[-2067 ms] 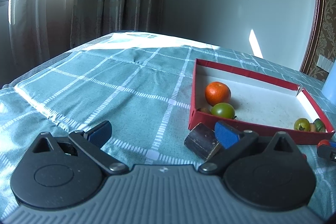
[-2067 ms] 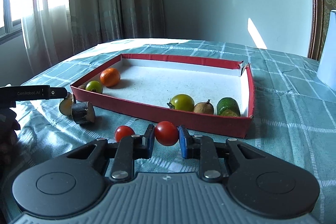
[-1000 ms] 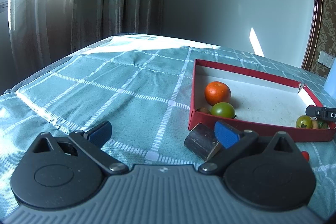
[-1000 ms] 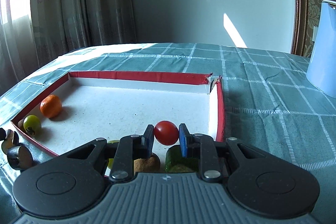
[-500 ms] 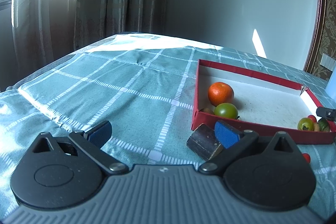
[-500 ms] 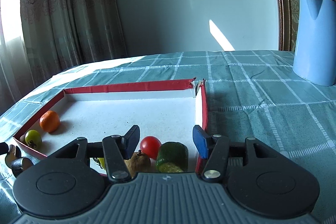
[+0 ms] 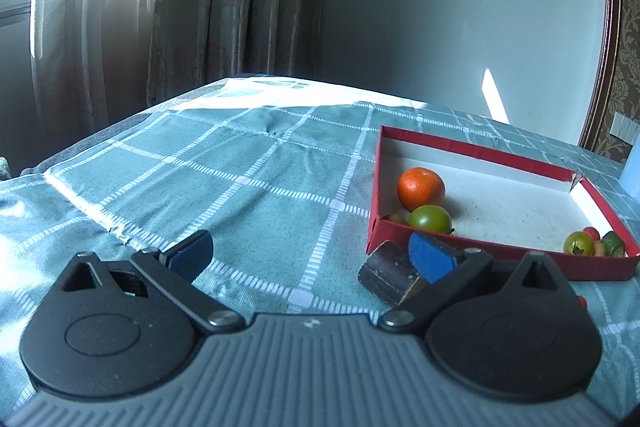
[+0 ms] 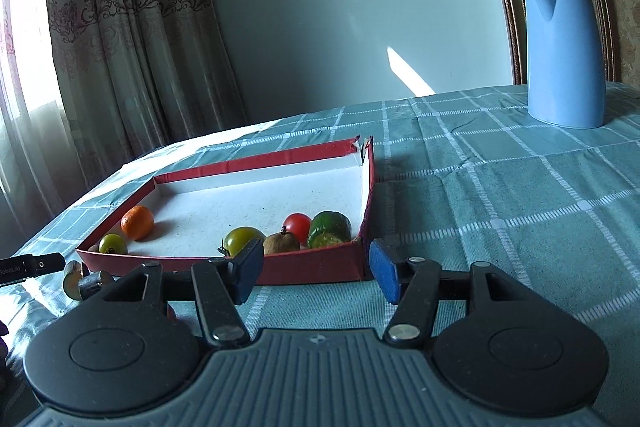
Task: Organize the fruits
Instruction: 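Grasp the other red cherry tomato with the left gripper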
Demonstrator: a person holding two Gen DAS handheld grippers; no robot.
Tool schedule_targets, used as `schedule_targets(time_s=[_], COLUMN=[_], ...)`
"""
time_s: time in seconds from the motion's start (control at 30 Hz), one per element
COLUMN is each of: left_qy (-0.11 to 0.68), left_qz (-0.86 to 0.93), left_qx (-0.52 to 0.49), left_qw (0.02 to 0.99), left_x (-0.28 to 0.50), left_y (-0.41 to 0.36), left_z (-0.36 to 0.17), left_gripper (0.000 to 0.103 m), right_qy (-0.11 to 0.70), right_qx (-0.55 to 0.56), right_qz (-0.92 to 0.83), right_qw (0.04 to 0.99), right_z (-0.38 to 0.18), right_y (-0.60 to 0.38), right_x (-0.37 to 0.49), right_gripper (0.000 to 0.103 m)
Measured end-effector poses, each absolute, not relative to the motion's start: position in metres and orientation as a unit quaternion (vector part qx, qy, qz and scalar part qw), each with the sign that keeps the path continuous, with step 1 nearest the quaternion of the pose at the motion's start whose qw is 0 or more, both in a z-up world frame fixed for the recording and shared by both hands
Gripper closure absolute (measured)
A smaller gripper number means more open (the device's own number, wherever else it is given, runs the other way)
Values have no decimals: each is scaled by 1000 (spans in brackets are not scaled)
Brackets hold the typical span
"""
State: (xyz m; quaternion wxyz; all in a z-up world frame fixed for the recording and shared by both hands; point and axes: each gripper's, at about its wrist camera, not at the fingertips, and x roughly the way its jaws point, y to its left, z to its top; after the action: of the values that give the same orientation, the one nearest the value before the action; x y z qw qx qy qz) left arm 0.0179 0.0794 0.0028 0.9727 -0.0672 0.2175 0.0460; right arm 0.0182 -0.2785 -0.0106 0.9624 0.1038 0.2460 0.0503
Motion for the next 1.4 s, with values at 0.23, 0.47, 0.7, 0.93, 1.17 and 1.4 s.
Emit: schedule_targets(time_s=[0.23, 0.47, 0.7, 0.93, 1.17, 1.4], left_qy=[140, 181, 218, 263, 281, 280], left_qz=[1, -72, -102, -113, -120, -144], left_qx=[-9, 41, 89, 95, 99, 101], left_qw=[990, 980, 966, 954, 947, 944], left_x=[-16, -14, 3, 21, 26, 22], left_y=[46, -19, -69, -86, -88, -92], left_z=[14, 16, 8, -4, -10, -10], left_gripper=[0, 0, 0, 17, 45, 70], right_qy=[267, 283, 285, 284, 285, 286], right_qx=[170, 178, 185, 190, 192, 192], right_qz=[45, 49, 52, 55, 57, 56], right_qw=[948, 941, 939, 938, 937, 937], right_z=[-20, -24, -25, -25, -26, -26], right_y=[-298, -299, -301, -303, -302, -302], right_x=[23, 26, 27, 27, 28, 28], right_gripper=[39, 39, 39, 34, 34, 34])
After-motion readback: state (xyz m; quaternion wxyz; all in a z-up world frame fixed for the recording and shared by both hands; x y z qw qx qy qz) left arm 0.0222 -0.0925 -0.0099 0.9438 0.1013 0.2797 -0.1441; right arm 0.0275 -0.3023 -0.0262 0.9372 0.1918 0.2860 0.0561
